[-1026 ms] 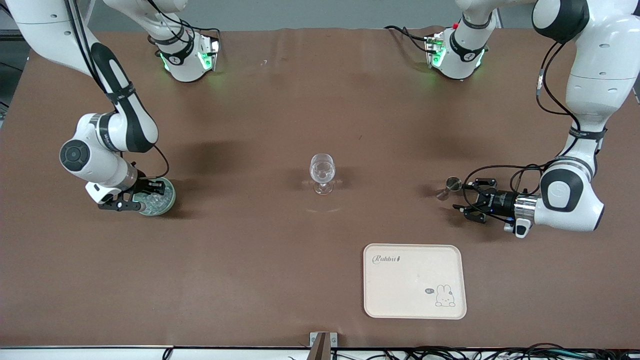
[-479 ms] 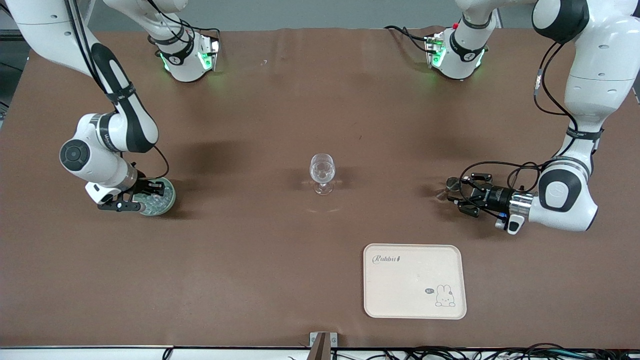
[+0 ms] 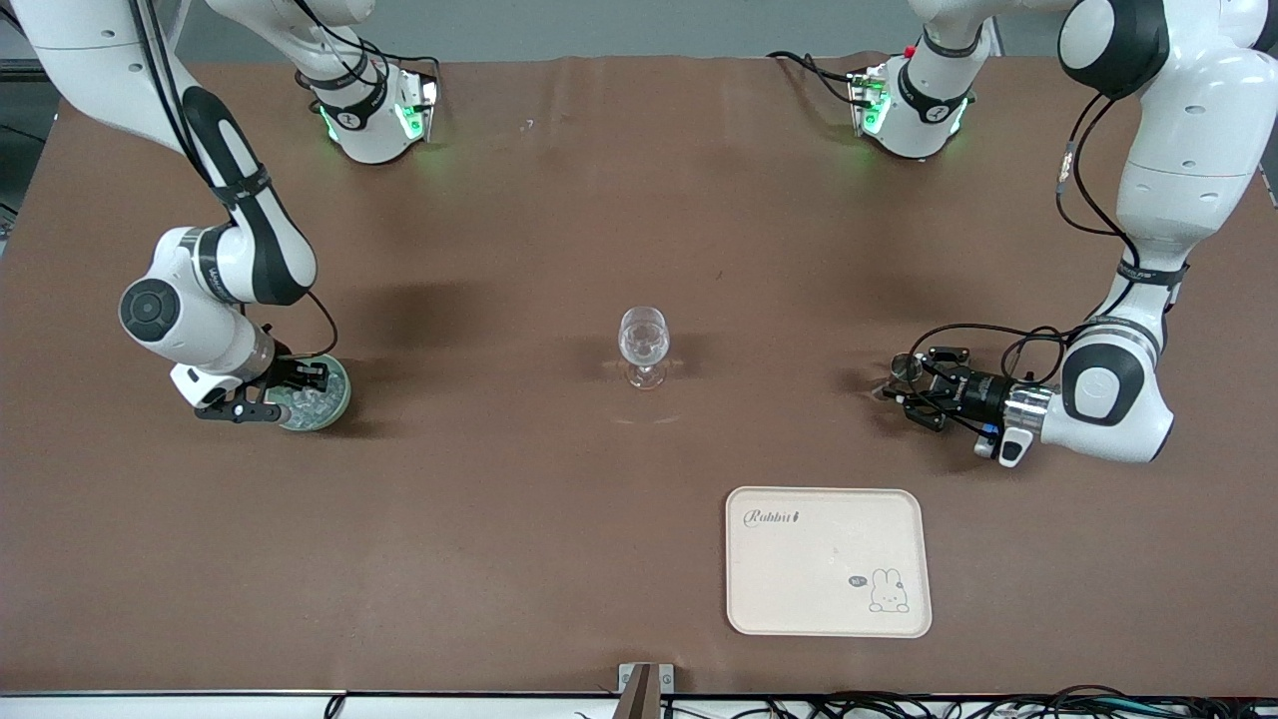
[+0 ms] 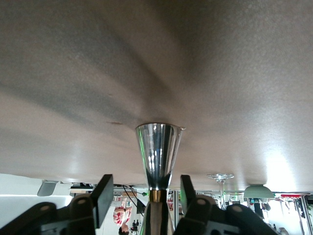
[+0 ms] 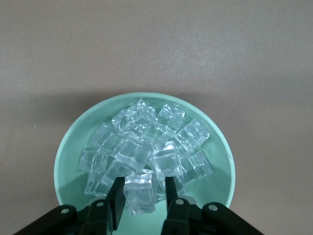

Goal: Pour wine and add ice with both arms
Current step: 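Lift the ice cube with the right gripper while the left gripper lifts the jigger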

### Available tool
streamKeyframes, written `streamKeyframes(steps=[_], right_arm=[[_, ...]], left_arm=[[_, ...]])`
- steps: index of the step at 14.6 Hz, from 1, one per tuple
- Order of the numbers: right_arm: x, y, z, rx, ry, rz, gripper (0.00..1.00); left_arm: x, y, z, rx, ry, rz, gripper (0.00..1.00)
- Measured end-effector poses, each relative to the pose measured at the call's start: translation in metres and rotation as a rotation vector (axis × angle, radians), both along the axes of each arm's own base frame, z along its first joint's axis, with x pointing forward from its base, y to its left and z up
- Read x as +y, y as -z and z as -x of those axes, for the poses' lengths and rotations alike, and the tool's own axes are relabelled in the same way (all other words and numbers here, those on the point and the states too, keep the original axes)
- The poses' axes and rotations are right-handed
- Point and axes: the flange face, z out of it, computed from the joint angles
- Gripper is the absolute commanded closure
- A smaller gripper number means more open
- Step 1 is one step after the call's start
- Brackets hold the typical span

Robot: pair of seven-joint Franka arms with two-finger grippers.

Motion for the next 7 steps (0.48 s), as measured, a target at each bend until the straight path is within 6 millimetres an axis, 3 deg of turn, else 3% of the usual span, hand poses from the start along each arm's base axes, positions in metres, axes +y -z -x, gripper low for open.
streamKeyframes(steps=[3,7], right_arm=[[0.0001,0.0,0.0,0.0,0.0,0.0,0.66],[0.0005,-0.0004,-0.0005,-0.002,-0.001,0.0,0.87]], left_arm=[[0.0,0.0001,0.0,-0.007,0.005,0.004,0.55],[-0.0008,-0.0001,-0.0001,-0.011,0.007,0.008,0.62]])
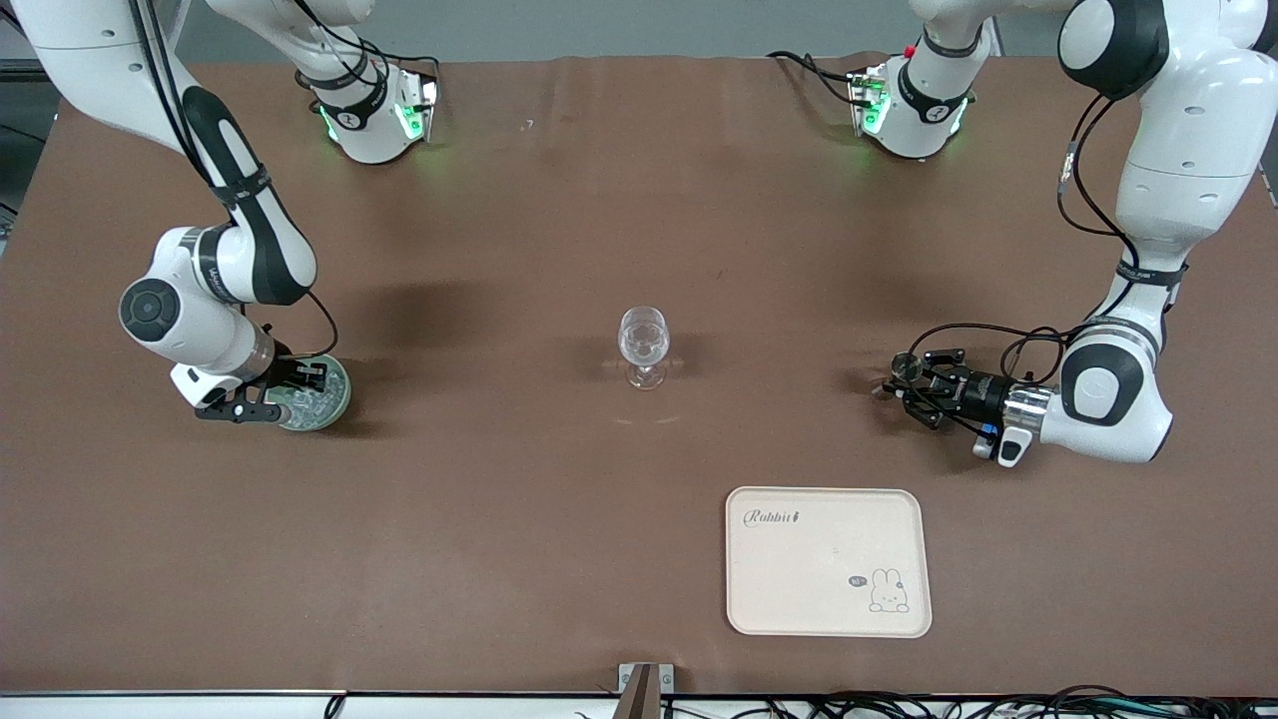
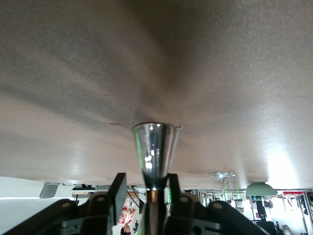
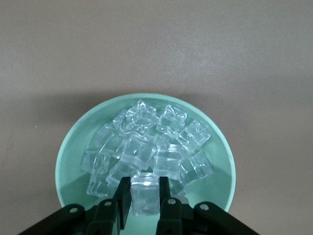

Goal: Pour wine and add ice with both arms
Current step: 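Lift the ice cube with the right gripper while the left gripper lifts the jigger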

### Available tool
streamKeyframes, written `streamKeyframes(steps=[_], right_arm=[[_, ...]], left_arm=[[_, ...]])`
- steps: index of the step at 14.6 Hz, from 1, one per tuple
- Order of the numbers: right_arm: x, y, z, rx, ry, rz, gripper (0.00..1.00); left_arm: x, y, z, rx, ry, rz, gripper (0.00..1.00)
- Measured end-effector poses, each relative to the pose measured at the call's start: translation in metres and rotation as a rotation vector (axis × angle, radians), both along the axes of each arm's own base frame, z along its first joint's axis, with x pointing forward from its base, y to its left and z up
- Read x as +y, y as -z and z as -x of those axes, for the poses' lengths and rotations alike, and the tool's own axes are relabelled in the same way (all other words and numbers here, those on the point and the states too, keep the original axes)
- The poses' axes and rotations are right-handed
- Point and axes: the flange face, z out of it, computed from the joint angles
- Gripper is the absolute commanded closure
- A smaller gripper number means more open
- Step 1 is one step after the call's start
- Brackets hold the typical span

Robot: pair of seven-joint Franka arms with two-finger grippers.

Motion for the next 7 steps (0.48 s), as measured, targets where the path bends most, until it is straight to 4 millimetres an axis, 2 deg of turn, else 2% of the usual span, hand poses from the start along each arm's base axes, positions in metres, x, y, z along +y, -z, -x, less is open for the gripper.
streamKeyframes(steps=[2,5,7], right_arm=[[0.0002,-0.0004,-0.0003,-0.001,0.0,0.0,0.94],[-0.0002,-0.0011,-0.0012,-0.002,0.001,0.0,0.99],[-0.0027,-0.0061,-0.0057,0.01,0.005,0.001,1.0]], left_arm=[[-0.0008,-0.0001,-0.0001,0.0,0.001,0.001,0.65],[-0.0016,-0.0003,-0.0001,-0.001,0.002,0.002,0.76],[-0.0017,-0.0004,-0.0002,-0.001,0.002,0.002,0.82]])
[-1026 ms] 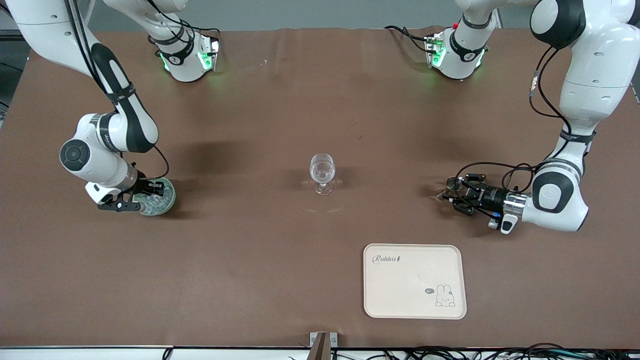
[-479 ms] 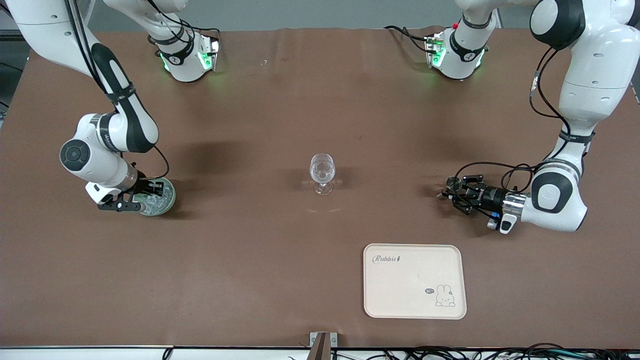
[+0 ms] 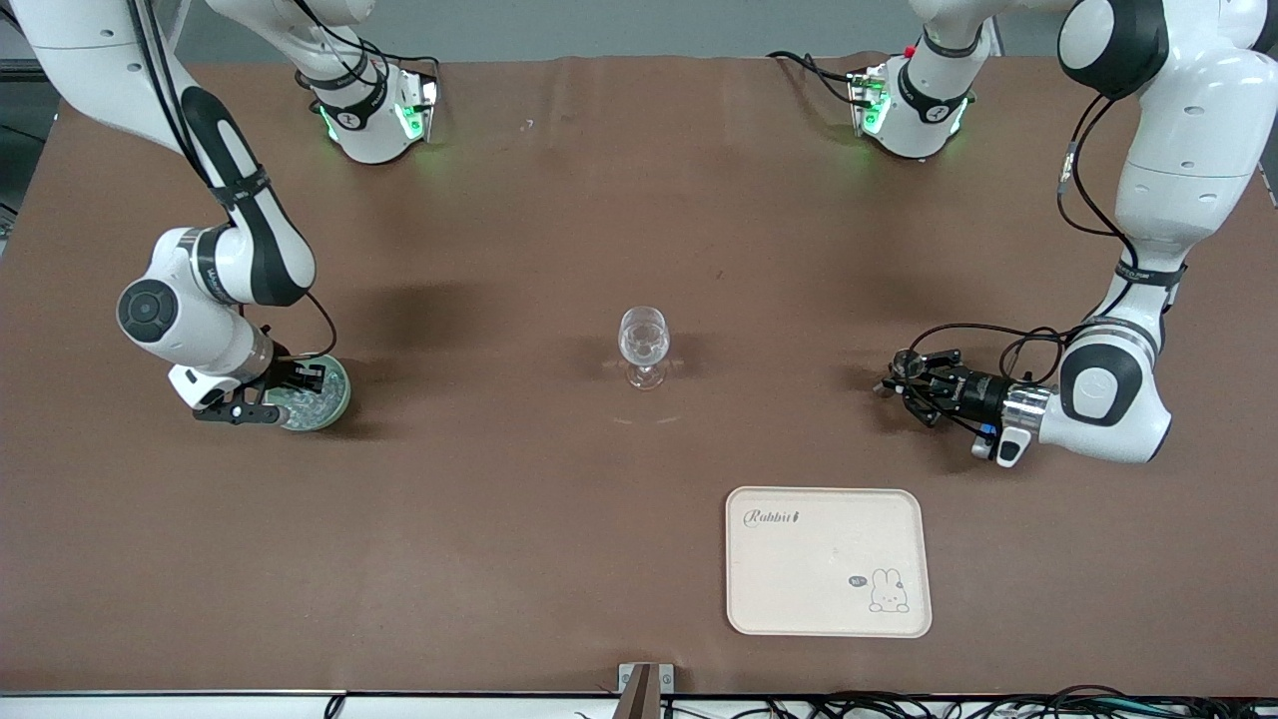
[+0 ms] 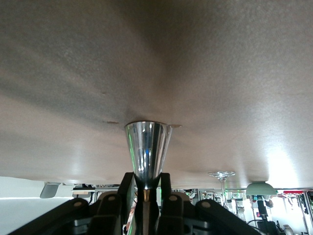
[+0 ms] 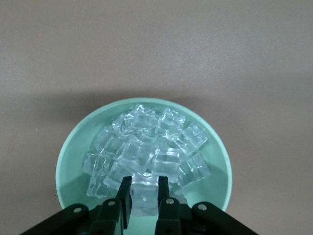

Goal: Pour wine and add ice with both arms
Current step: 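Lift the ice cube with the right gripper while the left gripper lifts the jigger, then carry the silver jigger with the left gripper over the wine glass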

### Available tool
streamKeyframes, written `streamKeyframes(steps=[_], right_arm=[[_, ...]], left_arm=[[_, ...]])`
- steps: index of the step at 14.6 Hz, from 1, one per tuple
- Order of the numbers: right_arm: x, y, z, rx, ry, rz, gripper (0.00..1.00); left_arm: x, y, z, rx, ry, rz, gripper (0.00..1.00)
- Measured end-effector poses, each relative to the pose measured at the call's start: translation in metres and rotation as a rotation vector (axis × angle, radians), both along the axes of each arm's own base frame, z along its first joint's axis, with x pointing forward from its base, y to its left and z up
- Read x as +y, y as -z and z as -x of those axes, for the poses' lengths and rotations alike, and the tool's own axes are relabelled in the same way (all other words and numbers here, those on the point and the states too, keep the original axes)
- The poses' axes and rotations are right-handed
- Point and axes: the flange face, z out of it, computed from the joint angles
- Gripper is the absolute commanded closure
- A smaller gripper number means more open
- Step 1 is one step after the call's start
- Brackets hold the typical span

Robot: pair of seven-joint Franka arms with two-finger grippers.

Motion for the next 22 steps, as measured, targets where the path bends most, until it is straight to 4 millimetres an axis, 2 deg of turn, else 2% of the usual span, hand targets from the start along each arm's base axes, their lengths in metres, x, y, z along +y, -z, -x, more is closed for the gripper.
streamKeyframes(steps=[2,4,6,8,10,11,14,18,20,22], right_arm=[[-0.002,-0.018,-0.013,0.036,0.004,0.001,1.0],[-0.005,-0.055,-0.032,0.05,0.007,0.005,1.0],[-0.007,-0.099,-0.048,0.028,0.011,0.009,1.0],[-0.009,-0.149,-0.057,0.0,0.014,0.013,1.0],[-0.01,-0.205,-0.059,-0.045,0.018,0.018,1.0],[-0.01,-0.233,-0.056,-0.071,0.02,0.021,1.0],[-0.016,-0.307,-0.038,-0.101,0.035,0.028,1.0],[-0.027,-0.398,-0.012,-0.085,0.065,0.031,1.0],[-0.024,-0.427,-0.001,-0.083,0.065,0.03,1.0],[-0.02,-0.434,0.004,-0.077,0.058,0.029,1.0]], left_arm=[[-0.001,0.0,0.0,0.003,0.0,0.005,0.86],[-0.002,-0.001,-0.001,0.003,-0.015,0.017,0.95],[-0.003,-0.002,-0.002,0.002,-0.029,0.028,0.99],[-0.004,-0.004,-0.004,-0.001,-0.044,0.041,1.0],[-0.007,-0.011,-0.011,-0.02,-0.046,0.05,1.0],[-0.015,-0.019,-0.017,-0.039,-0.041,0.066,1.0],[-0.051,-0.053,-0.037,-0.056,-0.053,0.105,1.0],[-0.112,-0.099,-0.045,-0.039,-0.052,0.082,1.0],[-0.149,-0.124,-0.045,-0.039,-0.056,0.056,1.0],[-0.182,-0.146,-0.044,-0.034,-0.073,0.031,1.0]])
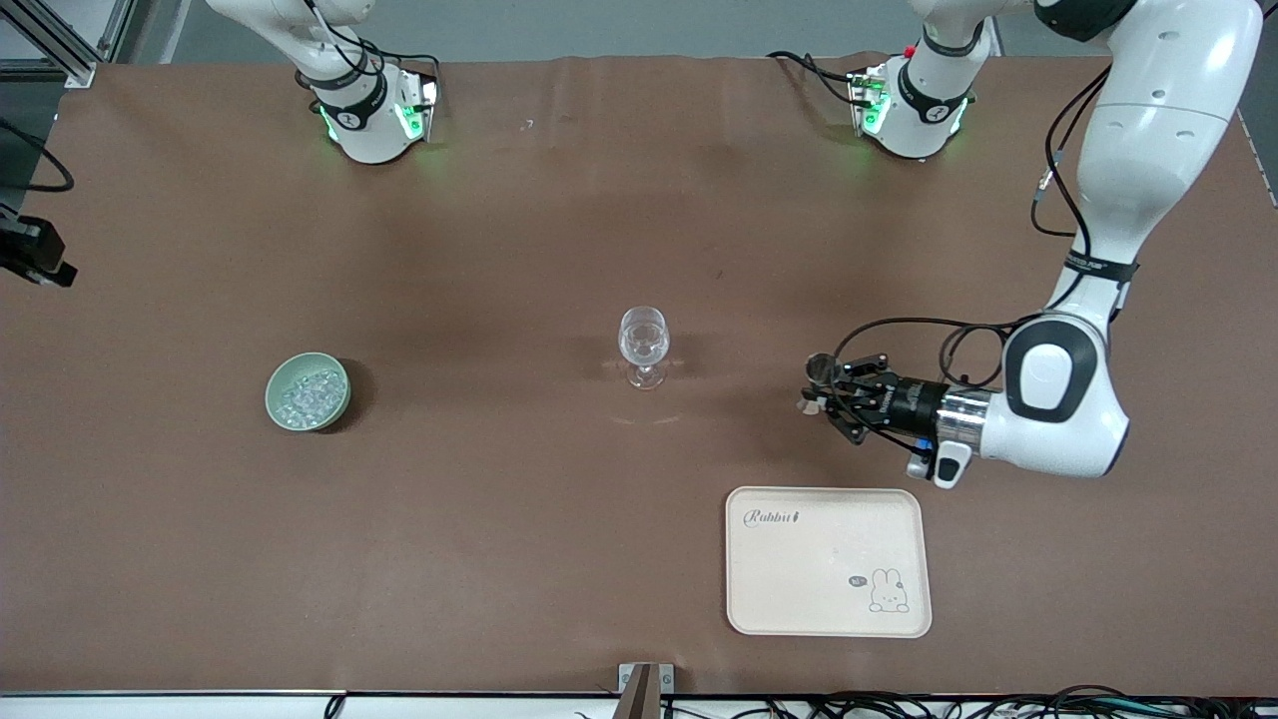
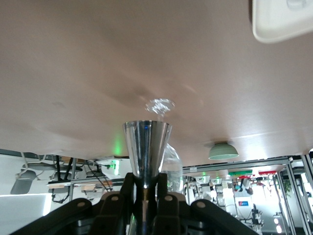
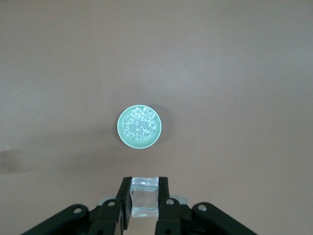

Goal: Pour wine and add ice with both arms
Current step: 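Carry the silver jigger with the left gripper over the wine glass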

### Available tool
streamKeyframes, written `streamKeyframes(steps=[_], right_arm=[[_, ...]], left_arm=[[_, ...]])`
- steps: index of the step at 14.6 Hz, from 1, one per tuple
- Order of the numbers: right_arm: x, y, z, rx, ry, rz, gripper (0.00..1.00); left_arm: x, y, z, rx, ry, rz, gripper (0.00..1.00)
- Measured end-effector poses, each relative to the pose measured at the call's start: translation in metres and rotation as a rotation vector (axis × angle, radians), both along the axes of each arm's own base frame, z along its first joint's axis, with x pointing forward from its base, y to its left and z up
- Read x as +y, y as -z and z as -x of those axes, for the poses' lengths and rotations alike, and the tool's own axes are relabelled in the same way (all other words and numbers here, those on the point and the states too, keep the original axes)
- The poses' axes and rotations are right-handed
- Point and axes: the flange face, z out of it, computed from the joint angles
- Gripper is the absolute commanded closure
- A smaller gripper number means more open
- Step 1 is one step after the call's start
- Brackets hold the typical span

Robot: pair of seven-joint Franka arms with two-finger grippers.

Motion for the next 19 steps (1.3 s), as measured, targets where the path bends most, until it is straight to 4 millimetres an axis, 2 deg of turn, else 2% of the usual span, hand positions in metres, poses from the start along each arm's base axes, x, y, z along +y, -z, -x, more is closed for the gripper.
streamKeyframes(steps=[4,9,11,16,19], right_arm=[[0.001,0.009,-0.002,0.017,-0.002,-0.001,1.0],[0.002,0.01,-0.003,0.018,-0.003,-0.002,1.0],[0.003,0.01,-0.003,0.018,-0.005,-0.002,1.0],[0.006,0.01,-0.003,0.018,-0.011,-0.002,1.0],[0.008,0.01,-0.003,0.017,-0.016,-0.002,0.99]], left_arm=[[-0.061,-0.041,0.008,0.023,-0.058,-0.058,1.0],[-0.143,-0.064,0.034,0.039,-0.093,-0.154,1.0],[-0.156,-0.067,0.04,0.032,-0.093,-0.204,1.0],[-0.17,-0.073,0.05,0.007,-0.085,-0.325,1.0],[-0.19,-0.074,0.062,-0.002,-0.074,-0.362,1.0]])
